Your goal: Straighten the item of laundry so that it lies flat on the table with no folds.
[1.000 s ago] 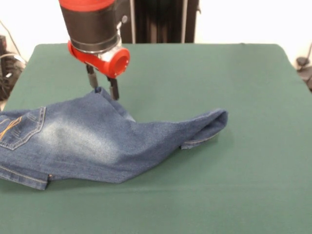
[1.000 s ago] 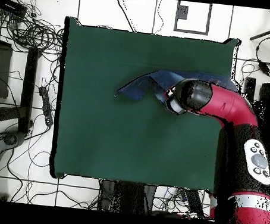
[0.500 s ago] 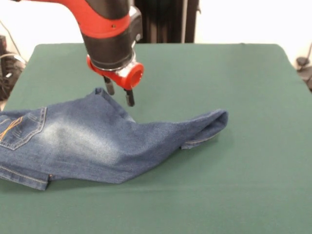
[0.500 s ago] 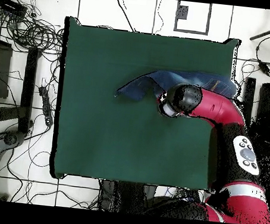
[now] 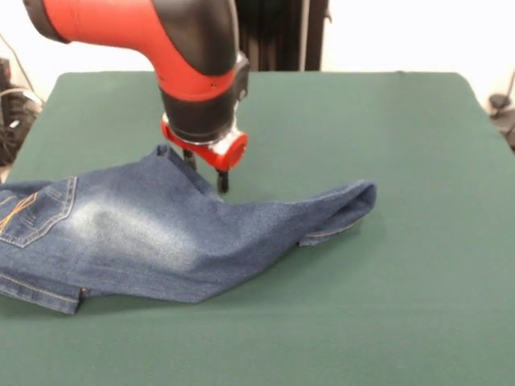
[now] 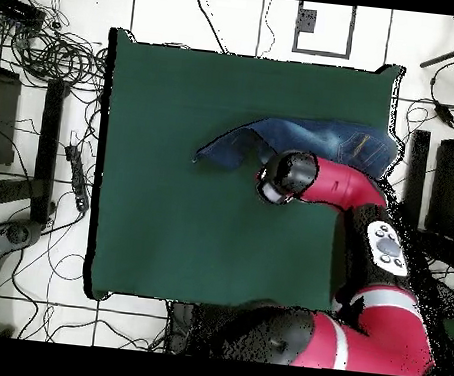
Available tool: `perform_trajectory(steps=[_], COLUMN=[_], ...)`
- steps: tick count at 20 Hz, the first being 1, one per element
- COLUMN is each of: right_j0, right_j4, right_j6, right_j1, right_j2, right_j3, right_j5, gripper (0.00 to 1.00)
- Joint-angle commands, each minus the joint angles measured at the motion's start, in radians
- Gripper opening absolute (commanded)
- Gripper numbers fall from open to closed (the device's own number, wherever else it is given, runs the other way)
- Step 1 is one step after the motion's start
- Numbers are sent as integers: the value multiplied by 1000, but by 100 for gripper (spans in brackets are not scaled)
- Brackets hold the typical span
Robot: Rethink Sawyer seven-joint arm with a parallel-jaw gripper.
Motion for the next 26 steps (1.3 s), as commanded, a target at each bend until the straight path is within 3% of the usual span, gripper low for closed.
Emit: perform_trajectory(steps=[1,9,16,19,26], right_j0=[112,197,182,175,122], right_j4=[-83,24,87,93,111], right_j6=[183,310,282,264,194], right_j1=[16,-85,-85,-55,14], right_j2=[-100,-230,-234,-240,-153], right_j3=[-14,-13,-28,-46,-38], right_j5=[-166,-124,-115,-164,-358], gripper=[100,100,100,100,100])
